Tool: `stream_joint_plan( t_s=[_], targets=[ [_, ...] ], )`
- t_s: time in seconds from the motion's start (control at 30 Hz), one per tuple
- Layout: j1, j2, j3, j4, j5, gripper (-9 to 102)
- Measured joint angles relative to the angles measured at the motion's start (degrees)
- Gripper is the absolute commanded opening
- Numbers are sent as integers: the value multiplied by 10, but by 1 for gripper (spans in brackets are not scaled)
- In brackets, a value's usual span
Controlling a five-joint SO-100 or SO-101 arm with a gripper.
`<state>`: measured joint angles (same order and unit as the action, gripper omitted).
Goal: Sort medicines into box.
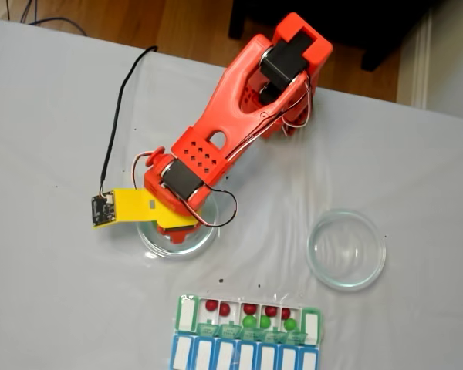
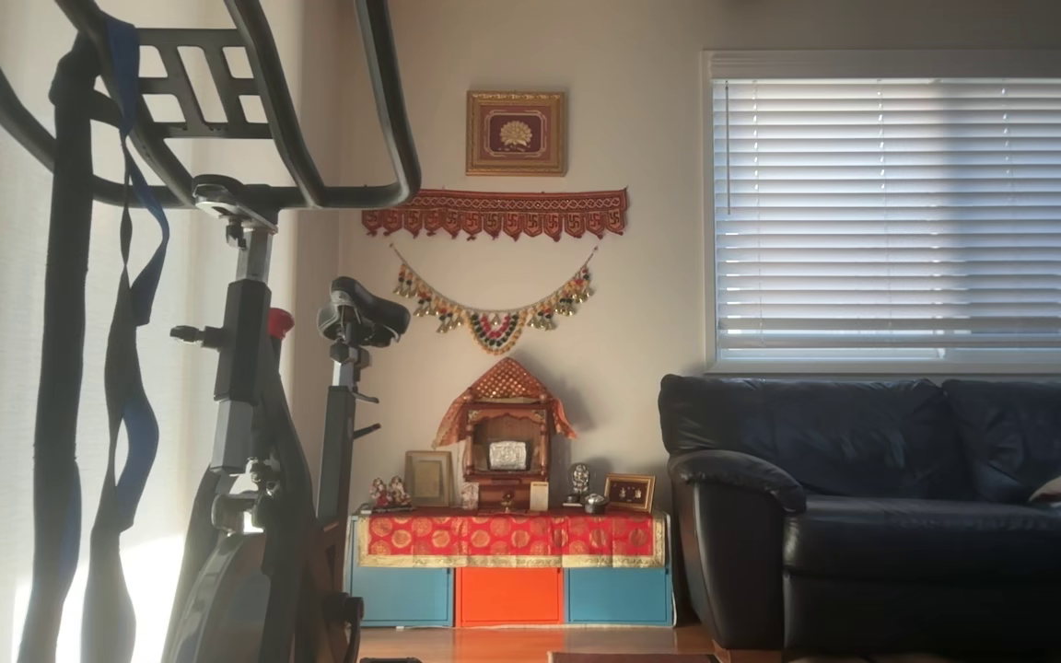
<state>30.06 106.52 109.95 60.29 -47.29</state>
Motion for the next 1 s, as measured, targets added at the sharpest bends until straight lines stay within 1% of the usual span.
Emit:
stream_joint_plan(
  t_s=[0.53,1.0],
  targets=[
    [-23,-12,10,-28,0,24],
    [-25,-12,36,-52,0,23]
  ],
)
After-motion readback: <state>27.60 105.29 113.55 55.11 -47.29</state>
